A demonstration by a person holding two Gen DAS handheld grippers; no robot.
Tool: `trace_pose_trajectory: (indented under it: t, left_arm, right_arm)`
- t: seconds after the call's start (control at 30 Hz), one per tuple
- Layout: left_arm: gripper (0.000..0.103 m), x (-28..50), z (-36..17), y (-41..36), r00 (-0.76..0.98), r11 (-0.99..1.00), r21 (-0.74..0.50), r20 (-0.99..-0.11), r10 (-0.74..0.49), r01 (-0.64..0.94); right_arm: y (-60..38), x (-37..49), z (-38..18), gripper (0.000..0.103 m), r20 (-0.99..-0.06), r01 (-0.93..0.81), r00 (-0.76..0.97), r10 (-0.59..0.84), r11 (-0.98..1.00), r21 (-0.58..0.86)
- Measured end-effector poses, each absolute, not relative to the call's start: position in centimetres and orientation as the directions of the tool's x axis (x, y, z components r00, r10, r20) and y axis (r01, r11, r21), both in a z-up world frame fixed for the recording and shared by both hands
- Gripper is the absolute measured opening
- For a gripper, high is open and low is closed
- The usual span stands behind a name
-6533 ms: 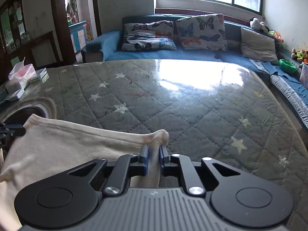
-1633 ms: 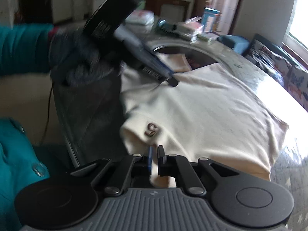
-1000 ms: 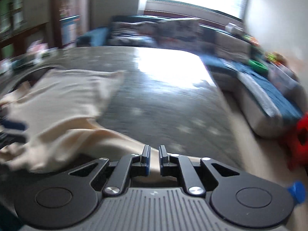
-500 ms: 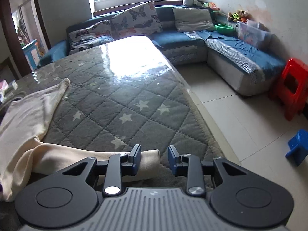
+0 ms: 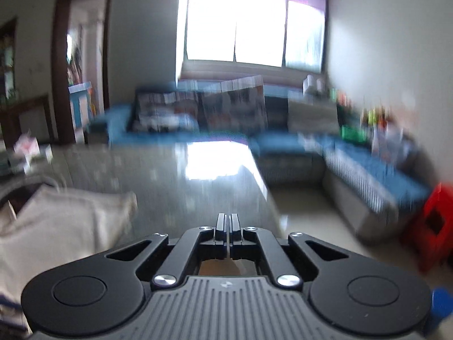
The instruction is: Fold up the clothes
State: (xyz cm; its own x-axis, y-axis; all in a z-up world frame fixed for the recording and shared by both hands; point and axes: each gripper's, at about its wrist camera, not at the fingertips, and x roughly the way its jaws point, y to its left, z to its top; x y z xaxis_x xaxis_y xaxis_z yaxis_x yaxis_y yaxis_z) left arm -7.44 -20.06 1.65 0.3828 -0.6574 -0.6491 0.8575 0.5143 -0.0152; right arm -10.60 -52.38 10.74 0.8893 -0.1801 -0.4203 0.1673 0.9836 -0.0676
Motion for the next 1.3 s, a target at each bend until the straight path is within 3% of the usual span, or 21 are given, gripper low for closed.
trace_pose_trajectory:
  t: [0.1, 0.2, 0.37, 0.4, 0.47, 0.5, 0.93, 1.03, 1.17, 1.3]
  left_arm:
    - [0.031, -7.4, 1.5, -20.0, 0.368, 0.507, -0.032, -0.649, -0.666, 0.861]
    - [0.033, -7.6, 1.4, -20.1, 0.361, 0.493, -0.025, -0.650, -0.669, 0.870]
    - [0.034, -7.8, 1.4, -20.2, 0.361, 0.491, -0.020, -0.652, -0.667, 0.871]
    - [0.034, -7.9, 1.4, -20.2, 0.362, 0.492, -0.019, -0.652, -0.666, 0.870]
    - [0.034, -8.0, 1.4, -20.3, 0.365, 0.494, -0.016, -0.653, -0.664, 0.869]
    - [0.034, -8.0, 1.4, -20.3, 0.366, 0.494, -0.016, -0.652, -0.664, 0.869]
    - [0.036, -7.8, 1.2, -20.2, 0.353, 0.489, -0.035, -0.648, -0.675, 0.871]
    - [0.037, -7.8, 1.2, -20.2, 0.350, 0.488, -0.039, -0.647, -0.678, 0.872]
    - [0.039, -7.9, 1.1, -20.2, 0.351, 0.488, -0.040, -0.644, -0.680, 0.872]
    - [0.040, -7.9, 0.9, -20.3, 0.353, 0.486, -0.035, -0.643, -0.680, 0.873]
  right_arm:
    - [-53.3, -11.4, 11.3, 0.003, -0.389, 0.224, 0.890, -0.237, 0.971, -0.078]
    - [-54.5, -11.5, 9.6, 0.005, -0.473, 0.294, 0.830, -0.296, 0.952, -0.080]
    - [-53.9, -10.2, 6.6, 0.007, -0.584, 0.272, 0.788, -0.195, 0.961, 0.046]
    - [-53.3, -9.6, 6.2, 0.009, -0.595, 0.253, 0.784, -0.176, 0.966, 0.048]
    - [-52.1, -8.4, 5.4, 0.026, -0.618, 0.222, 0.772, -0.146, 0.974, 0.048]
    - [-51.7, -7.6, 5.0, 0.027, -0.629, 0.221, 0.764, -0.147, 0.975, 0.041]
    - [-51.1, -0.9, -0.5, 0.032, -0.726, 0.350, 0.655, -0.210, 0.935, 0.046]
    - [-50.5, -0.7, -0.9, 0.027, -0.717, 0.354, 0.647, -0.260, 0.935, -0.020]
    - [-50.3, -0.4, -1.0, 0.005, -0.709, 0.359, 0.637, -0.302, 0.930, -0.074]
    - [-50.6, -1.3, -0.3, 0.003, -0.669, 0.358, 0.681, -0.299, 0.932, -0.053]
